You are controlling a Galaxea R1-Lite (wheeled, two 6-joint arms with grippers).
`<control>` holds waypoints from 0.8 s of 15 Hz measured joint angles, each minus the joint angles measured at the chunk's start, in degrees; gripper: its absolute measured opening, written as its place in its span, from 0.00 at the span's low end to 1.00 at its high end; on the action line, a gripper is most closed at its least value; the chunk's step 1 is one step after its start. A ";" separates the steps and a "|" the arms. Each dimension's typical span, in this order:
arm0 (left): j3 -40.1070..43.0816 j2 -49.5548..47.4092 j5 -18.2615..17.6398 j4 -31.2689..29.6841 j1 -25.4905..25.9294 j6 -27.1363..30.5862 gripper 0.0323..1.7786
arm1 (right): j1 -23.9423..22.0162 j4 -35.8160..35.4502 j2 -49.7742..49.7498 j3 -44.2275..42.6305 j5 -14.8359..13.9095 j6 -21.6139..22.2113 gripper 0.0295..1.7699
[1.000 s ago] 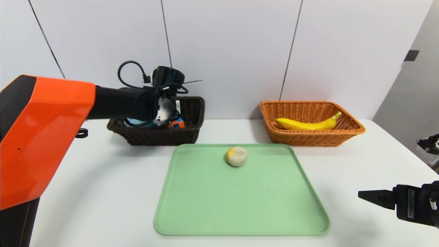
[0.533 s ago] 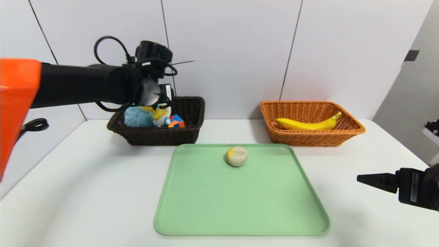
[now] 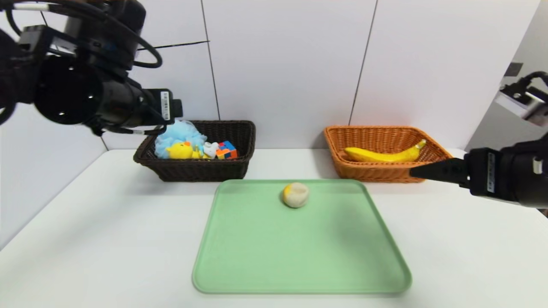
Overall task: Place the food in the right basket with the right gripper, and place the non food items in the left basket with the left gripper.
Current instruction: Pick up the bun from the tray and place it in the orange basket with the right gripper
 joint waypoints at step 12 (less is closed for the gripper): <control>29.99 -30.56 -1.66 0.28 -2.35 0.77 0.95 | 13.25 15.99 38.12 -42.09 -0.66 11.28 0.96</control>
